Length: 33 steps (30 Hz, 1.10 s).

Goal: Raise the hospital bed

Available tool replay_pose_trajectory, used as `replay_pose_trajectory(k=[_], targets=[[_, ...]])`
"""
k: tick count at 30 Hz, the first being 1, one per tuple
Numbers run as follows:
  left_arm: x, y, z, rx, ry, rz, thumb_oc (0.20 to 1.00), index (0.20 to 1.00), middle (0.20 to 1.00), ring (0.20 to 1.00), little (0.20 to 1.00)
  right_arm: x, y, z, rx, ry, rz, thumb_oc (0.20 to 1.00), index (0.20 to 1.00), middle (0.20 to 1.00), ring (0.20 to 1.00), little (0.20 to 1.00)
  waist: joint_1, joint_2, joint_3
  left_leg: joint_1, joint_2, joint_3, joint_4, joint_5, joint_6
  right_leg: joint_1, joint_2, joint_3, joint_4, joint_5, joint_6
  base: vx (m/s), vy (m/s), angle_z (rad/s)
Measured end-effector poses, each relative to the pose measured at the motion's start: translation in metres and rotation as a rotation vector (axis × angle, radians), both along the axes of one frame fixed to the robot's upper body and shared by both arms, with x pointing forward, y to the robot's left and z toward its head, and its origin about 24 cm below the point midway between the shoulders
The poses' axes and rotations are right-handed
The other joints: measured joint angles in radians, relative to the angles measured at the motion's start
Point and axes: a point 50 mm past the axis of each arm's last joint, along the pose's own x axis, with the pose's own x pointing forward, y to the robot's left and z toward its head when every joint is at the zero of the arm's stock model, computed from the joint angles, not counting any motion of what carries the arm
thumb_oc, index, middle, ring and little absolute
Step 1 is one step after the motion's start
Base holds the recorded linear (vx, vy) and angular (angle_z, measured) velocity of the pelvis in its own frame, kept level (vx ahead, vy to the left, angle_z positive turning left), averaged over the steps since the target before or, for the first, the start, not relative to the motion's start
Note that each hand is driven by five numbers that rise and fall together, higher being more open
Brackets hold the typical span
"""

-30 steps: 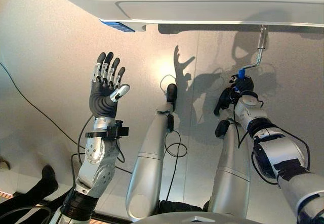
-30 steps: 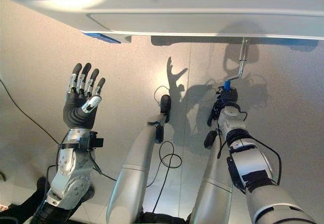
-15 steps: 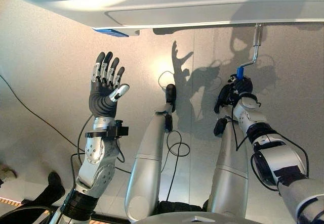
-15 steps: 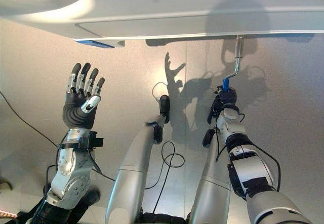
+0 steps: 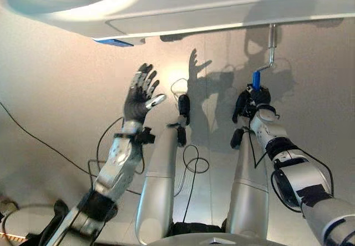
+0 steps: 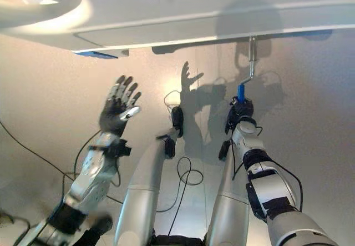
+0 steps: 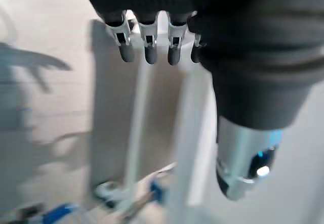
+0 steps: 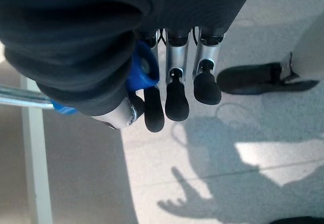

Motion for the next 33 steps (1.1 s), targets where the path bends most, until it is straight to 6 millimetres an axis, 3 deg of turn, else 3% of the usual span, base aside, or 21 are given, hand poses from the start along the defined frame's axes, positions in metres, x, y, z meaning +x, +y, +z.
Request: replay_pose_trajectory(k=[3,7,33], targets=[[0.009,-0.016,0.002,-0.011,0.008,-0.026,1.000,1.000,1.000,1.000,1.000,0.001,0.004,0.002,-0.010,-0.005,0.015,0.200,0.200,0.200,0.200,0.200,-0.010,-0.001,0.001,-0.004,0.006,0.017,0.007,-0.007,0.008,-0.003,0.005,0.015,-0.014,0.013,0.010,0.00,0.013,-0.14],[0.011,-0.021,0.003,0.017,0.002,-0.039,1.000,1.000,1.000,1.000,1.000,0.001,0.006,0.002,-0.015,-0.005,0.024,0.200,0.200,0.200,0.200,0.200,-0.017,-0.002,0.001,-0.002,0.005,0.019,0.007,-0.007,0.008,-0.003,0.007,0.017,-0.018,0.014,0.010,-0.02,0.000,-0.02],[0.015,-0.014,-0.012,0.061,0.079,0.015,1.000,1.000,1.000,1.000,1.000,0.006,0.008,0.007,-0.030,0.002,0.013,0.200,0.200,0.200,0.200,0.200,-0.024,-0.002,0.001,-0.003,0.005,0.019,0.008,-0.007,0.008,-0.003,0.007,0.017,-0.020,0.014,0.010,0.00,0.000,0.00]])
